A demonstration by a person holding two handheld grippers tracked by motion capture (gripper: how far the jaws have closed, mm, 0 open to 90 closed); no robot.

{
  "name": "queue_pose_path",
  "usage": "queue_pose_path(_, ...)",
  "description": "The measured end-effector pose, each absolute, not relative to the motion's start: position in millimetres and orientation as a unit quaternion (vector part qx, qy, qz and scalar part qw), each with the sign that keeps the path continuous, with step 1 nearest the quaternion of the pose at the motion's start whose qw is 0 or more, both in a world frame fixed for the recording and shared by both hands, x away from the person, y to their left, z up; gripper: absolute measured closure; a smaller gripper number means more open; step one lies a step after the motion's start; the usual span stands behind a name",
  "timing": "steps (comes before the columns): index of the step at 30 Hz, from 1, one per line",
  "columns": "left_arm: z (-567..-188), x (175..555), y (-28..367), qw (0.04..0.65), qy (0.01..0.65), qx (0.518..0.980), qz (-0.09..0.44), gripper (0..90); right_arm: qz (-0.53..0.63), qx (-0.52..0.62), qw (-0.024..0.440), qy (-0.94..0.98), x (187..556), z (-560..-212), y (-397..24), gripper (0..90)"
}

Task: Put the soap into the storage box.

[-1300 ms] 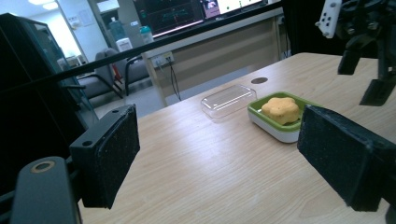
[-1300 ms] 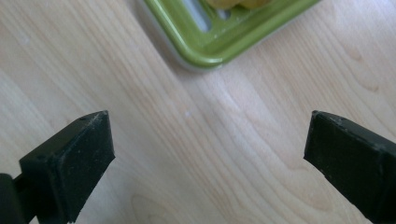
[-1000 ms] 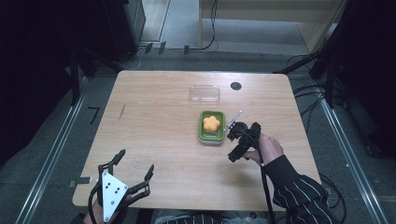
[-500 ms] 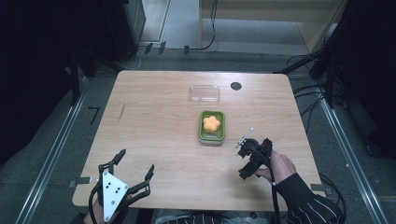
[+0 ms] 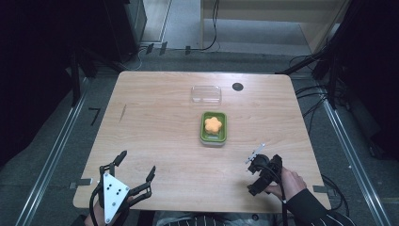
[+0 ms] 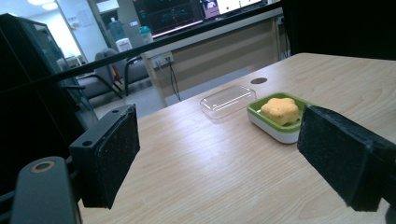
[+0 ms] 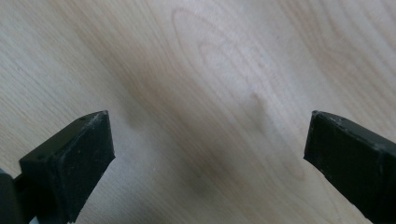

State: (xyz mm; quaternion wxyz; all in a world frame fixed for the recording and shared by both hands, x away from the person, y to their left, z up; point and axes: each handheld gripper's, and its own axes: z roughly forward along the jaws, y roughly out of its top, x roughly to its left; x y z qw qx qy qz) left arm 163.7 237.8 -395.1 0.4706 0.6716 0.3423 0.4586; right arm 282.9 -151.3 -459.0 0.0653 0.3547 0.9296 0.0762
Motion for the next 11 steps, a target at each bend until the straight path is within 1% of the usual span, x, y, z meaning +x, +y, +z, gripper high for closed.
queue_pose_path(11, -395.0, 163.7, 238.0, 0.470, 0.341, 0.672, 0.460, 13.0, 0.067, 0.358, 0.063, 0.929, 274.5, -461.7, -156.7, 1.8)
